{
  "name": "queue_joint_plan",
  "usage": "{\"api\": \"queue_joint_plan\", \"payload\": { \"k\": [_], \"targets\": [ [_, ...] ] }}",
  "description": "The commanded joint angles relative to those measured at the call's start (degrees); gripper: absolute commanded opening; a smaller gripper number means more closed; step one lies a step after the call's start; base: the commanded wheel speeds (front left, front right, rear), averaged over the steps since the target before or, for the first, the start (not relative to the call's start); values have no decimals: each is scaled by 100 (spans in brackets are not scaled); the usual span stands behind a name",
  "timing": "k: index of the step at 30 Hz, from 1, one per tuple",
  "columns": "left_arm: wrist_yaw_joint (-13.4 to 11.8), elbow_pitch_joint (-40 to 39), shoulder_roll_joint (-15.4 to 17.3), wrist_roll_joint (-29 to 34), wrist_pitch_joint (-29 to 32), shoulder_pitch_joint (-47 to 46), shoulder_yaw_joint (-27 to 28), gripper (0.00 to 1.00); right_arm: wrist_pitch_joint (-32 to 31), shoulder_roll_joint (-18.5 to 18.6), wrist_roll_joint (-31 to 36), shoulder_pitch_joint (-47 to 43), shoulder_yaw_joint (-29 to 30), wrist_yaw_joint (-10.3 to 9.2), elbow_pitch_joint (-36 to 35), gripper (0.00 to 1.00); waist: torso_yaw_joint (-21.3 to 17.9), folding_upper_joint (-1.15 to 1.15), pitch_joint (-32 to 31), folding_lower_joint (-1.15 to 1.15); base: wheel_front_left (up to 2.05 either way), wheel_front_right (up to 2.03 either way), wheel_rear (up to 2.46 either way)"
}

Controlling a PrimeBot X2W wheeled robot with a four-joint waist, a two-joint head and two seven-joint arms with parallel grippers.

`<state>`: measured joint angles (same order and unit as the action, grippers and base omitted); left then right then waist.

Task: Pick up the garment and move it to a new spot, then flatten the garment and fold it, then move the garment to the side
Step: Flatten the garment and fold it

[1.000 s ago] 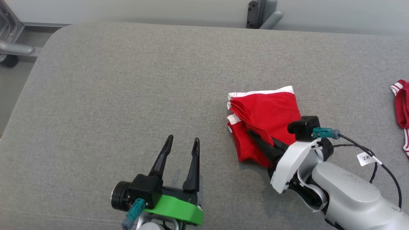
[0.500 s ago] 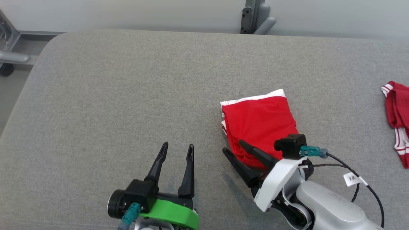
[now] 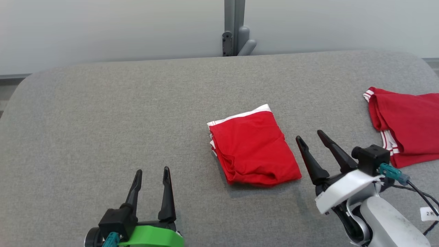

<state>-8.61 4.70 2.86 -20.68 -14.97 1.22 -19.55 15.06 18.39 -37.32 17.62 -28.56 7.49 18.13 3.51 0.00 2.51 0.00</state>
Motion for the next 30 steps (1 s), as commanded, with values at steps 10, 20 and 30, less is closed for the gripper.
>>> {"api": "queue_joint_plan", "payload": {
  "k": [10, 20, 30],
  "targets": [
    [134, -141, 7, 383, -19, 509, 620, 100, 18, -617, 1819, -1319, 1799, -1, -807, 100, -470, 0, -346, 0, 0, 0, 0],
    [246, -312, 7, 678, -19, 934, 821, 100, 19, -987, 2610, -2366, 2293, -1, -1496, 100, -495, 0, -540, 0, 0, 0, 0],
    [312, -344, 7, 858, -19, 1155, 755, 100, 19, -975, 2599, -2605, 2244, -1, -1484, 100, -456, 0, -614, 0, 0, 0, 0]
  ]
}}
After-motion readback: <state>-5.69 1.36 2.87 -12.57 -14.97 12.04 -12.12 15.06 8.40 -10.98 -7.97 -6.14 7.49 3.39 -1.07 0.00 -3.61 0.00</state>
